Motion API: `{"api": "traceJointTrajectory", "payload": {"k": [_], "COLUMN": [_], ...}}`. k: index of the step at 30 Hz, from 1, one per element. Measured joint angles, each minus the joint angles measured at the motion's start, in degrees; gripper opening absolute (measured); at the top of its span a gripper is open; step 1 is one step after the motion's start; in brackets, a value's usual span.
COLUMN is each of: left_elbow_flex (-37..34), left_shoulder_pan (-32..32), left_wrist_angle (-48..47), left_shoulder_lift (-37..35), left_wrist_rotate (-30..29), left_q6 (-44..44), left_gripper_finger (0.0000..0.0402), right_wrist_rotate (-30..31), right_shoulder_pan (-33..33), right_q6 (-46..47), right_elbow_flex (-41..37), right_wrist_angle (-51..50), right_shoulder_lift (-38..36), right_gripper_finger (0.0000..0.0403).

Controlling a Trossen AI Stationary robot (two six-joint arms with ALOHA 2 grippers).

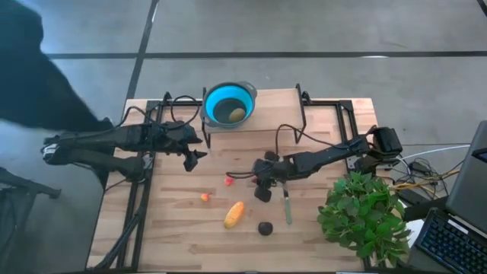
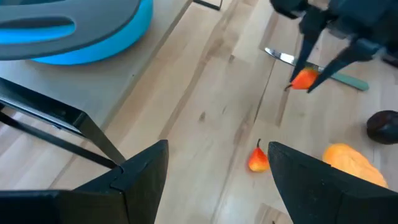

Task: Pick & Place Fruit
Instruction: Put the right orange peach in the blue strainer bowl on the shelf

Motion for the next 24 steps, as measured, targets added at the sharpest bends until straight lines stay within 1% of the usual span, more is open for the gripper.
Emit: {"api": "traceJointTrajectory", "payload": {"k": [6, 14, 19, 24], "left_elbow_flex": [0.0, 0.0, 0.0, 0.0], "left_shoulder_pan": [0.0, 0.0, 0.0, 0.0], "left_wrist_angle": [-0.2, -0.6, -0.6, -0.7], "left_shoulder_lift": [0.0, 0.0, 0.0, 0.0], "left_wrist_rotate": [0.0, 0.1, 0.1, 0.2], "left_q6": [0.0, -0.1, -0.1, 0.0], "left_gripper_finger": [0.0280, 0.0280, 0.0280, 0.0280], "right_wrist_rotate": [0.2, 0.1, 0.1, 0.2], "right_shoulder_pan": [-1.7, -3.6, -4.3, -6.3], "right_q6": [-2.9, -7.8, -9.9, -11.2], "right_elbow_flex": [5.3, 11.9, 15.8, 19.5], "right_wrist_angle": [-0.1, -0.2, -0.5, -0.8], "right_shoulder_lift": [-0.5, -0.5, -0.5, -0.5], "right_gripper_finger": [0.0099, 0.0095, 0.0100, 0.0096]}}
